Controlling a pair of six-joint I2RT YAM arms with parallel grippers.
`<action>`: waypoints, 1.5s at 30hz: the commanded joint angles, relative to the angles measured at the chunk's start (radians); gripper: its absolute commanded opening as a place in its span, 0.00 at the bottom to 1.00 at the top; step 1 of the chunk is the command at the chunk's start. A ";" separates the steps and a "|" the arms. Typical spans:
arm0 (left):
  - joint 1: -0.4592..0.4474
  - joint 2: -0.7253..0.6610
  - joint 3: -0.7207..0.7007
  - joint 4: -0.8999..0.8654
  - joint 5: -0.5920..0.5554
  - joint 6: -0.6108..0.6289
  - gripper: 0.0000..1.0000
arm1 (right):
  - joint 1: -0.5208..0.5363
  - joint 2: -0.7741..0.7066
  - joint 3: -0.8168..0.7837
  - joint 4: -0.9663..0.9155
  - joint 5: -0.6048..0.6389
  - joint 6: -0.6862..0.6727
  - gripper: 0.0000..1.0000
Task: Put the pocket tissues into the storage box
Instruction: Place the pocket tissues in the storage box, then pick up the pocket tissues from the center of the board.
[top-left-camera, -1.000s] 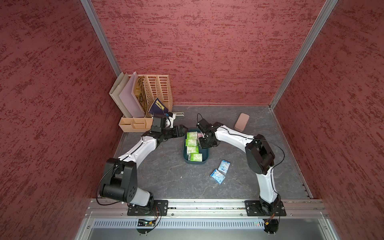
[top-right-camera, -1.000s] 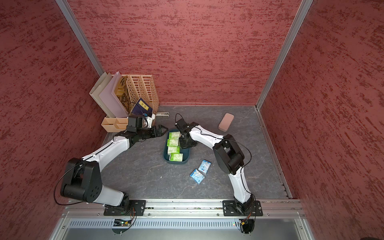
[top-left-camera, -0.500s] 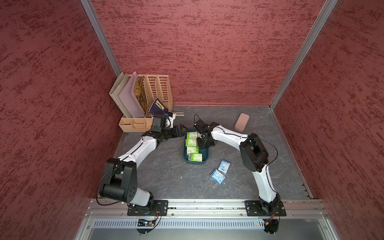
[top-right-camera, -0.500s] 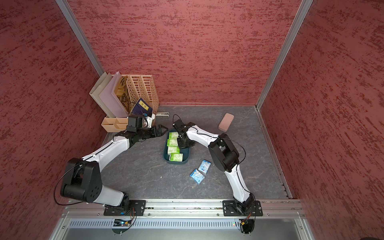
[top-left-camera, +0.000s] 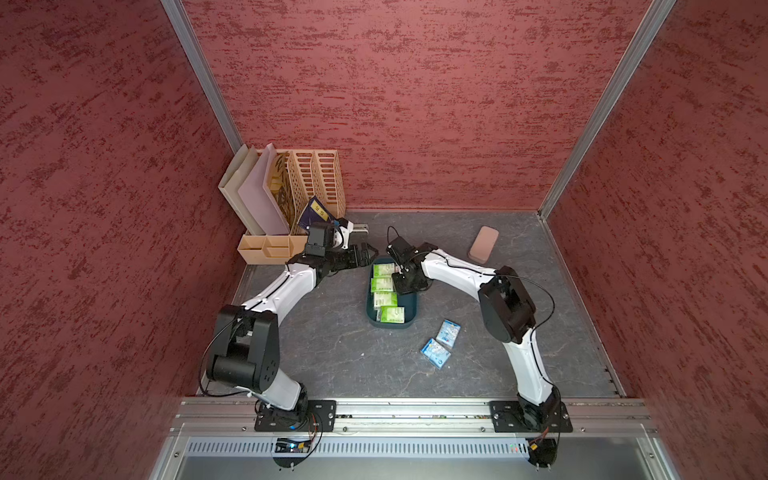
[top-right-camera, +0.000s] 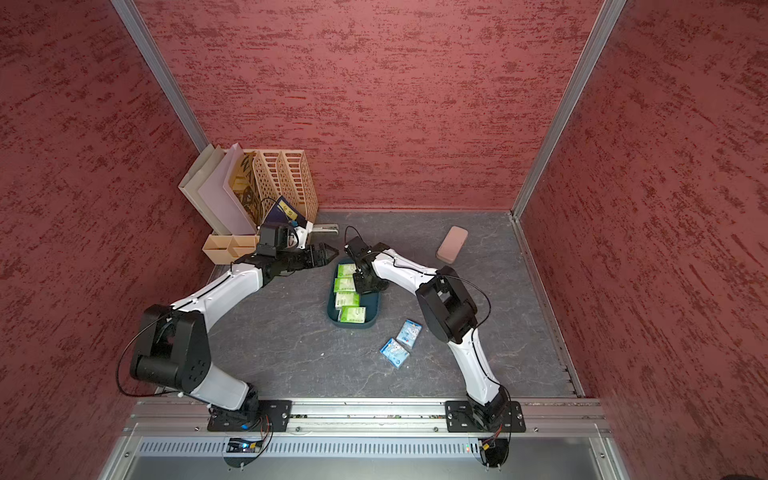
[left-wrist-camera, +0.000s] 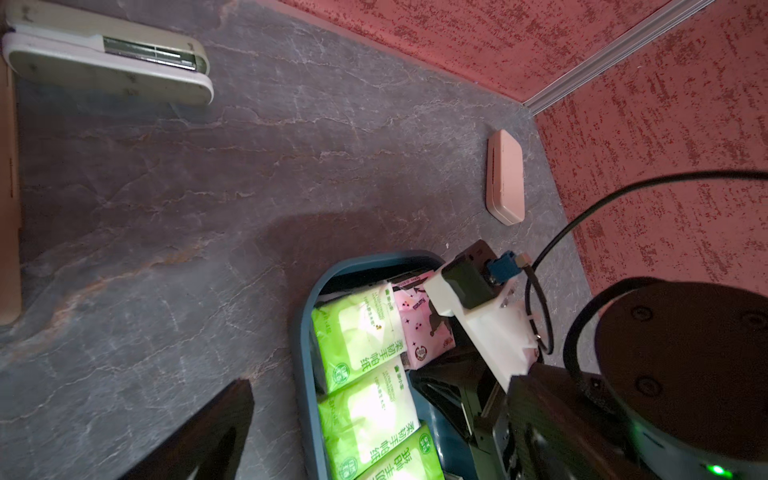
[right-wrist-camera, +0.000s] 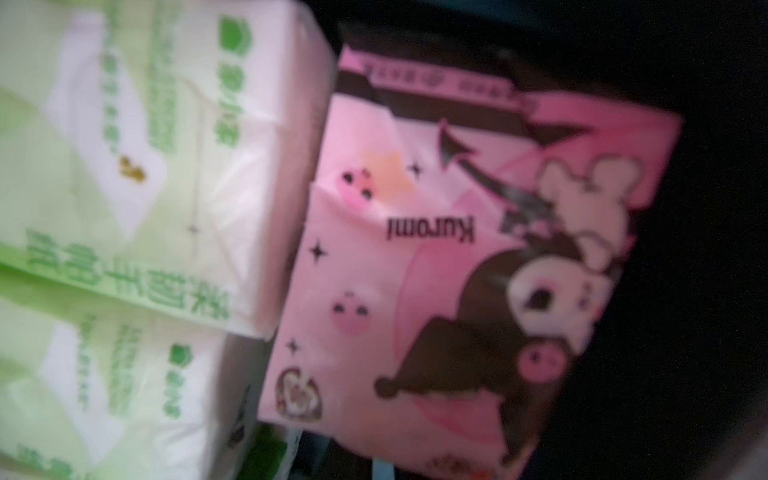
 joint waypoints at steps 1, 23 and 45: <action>0.005 0.012 0.022 -0.001 0.017 0.014 1.00 | -0.009 -0.105 -0.046 0.082 -0.037 -0.035 0.27; -0.088 0.064 0.053 0.112 0.066 -0.031 1.00 | -0.129 -0.759 -0.584 -0.071 -0.002 0.257 0.49; -0.111 0.126 0.091 0.105 0.085 -0.040 1.00 | -0.151 -0.593 -0.840 0.164 -0.205 0.331 0.44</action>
